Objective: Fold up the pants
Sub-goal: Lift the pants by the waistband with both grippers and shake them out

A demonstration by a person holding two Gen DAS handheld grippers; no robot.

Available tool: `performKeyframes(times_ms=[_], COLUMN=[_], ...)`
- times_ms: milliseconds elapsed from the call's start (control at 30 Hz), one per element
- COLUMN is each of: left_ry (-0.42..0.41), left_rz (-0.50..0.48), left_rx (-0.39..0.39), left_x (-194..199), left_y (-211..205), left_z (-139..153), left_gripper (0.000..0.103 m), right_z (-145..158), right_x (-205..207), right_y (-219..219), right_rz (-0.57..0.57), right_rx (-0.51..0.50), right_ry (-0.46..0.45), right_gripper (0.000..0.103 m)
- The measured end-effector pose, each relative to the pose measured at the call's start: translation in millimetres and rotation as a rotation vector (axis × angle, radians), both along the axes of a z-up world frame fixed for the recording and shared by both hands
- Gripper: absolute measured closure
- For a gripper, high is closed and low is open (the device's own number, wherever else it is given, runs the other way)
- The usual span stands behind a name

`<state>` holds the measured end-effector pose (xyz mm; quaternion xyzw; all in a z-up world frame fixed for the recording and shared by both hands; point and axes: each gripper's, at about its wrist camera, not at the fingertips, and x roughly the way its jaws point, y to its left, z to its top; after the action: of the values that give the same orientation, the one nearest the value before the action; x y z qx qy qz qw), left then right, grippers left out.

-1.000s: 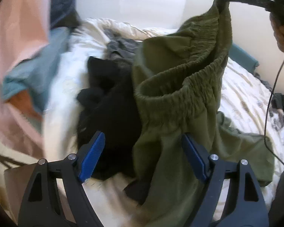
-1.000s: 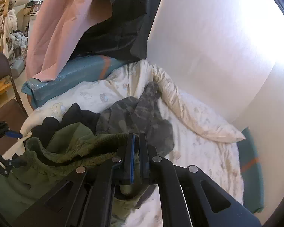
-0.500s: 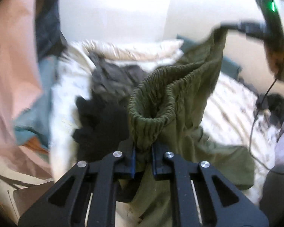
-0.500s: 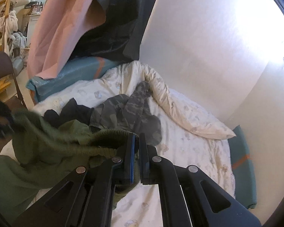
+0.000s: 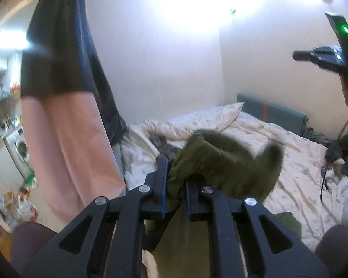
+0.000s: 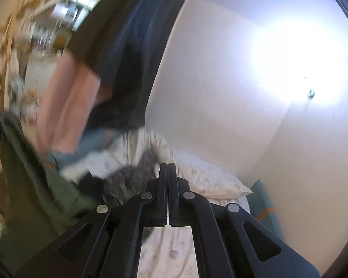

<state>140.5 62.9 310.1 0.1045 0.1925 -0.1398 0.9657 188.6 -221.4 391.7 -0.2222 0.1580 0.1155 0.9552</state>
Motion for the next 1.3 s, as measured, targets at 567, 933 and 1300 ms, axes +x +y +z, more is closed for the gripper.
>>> performKeyframes(times_ms=[567, 933, 1300], left_ry=[0.142, 0.172, 0.143], left_rz=[0.084, 0.126, 0.154], left_rx=[0.062, 0.065, 0.049], left_x=[-12.7, -13.9, -35.7], left_y=[-4.8, -11.5, 7.6], left_z=[-61.9, -59.6, -37.7], left_gripper=[0.094, 0.094, 0.094], right_z=[-259.5, -373.9, -324.1], right_x=[-71.0, -120.3, -88.9], right_y=[61.5, 170.1, 125.5], right_rz=[0.301, 0.263, 0.201], right_rx=[0.285, 0.206, 0.35], right_ry=[0.472, 0.363, 0.415], right_gripper=[0.019, 0.013, 0.095])
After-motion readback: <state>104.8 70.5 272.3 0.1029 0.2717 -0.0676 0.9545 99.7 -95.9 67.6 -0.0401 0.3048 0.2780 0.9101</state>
